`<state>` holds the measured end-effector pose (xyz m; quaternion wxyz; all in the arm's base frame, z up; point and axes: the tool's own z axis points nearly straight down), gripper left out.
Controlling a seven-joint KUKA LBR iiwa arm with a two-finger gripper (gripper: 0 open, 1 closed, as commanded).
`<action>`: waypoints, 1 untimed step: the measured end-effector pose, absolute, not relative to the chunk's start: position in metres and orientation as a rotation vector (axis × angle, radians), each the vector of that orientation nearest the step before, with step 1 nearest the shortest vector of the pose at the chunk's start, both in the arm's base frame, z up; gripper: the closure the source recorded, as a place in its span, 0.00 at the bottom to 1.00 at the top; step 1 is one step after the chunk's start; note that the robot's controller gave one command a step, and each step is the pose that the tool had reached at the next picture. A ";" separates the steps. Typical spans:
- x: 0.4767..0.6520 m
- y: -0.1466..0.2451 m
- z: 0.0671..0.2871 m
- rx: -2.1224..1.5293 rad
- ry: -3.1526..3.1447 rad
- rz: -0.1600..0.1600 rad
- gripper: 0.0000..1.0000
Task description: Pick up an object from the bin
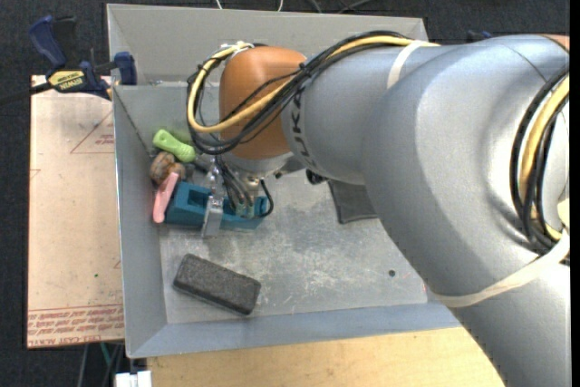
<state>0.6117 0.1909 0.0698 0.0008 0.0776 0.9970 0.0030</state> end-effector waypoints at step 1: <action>0.612 0.191 0.070 0.244 3.130 0.009 1.00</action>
Offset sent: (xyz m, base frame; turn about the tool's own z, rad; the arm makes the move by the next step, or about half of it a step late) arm 0.0000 0.0000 0.0000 0.0000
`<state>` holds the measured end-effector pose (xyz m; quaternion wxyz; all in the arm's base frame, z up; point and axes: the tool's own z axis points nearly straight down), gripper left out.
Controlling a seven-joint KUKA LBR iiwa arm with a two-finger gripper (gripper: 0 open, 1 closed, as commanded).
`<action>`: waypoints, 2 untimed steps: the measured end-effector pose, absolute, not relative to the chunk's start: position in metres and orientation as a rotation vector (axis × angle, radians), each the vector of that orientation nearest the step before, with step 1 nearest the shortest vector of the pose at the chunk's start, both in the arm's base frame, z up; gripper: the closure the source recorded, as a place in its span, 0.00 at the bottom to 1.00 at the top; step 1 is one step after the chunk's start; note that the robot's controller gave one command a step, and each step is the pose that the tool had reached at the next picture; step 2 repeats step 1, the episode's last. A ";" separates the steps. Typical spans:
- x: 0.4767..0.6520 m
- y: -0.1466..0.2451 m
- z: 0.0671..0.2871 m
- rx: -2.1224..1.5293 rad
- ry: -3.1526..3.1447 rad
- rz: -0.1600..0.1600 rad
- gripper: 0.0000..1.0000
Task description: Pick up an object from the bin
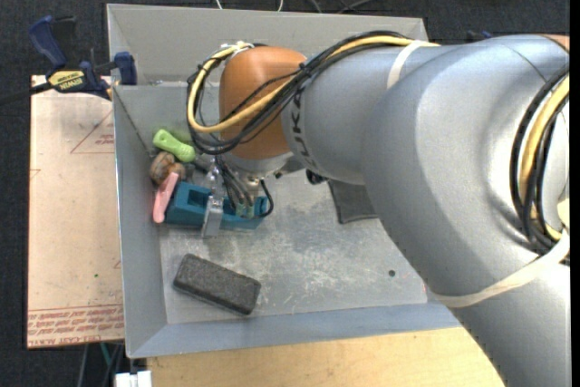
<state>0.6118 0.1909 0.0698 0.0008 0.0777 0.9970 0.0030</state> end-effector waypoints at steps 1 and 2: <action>0.612 0.191 0.070 0.244 3.130 0.010 1.00; 0.612 0.191 0.070 0.244 3.130 0.010 1.00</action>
Offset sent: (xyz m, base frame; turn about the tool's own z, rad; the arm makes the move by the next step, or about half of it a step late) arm 0.0000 0.0000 0.0000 0.0000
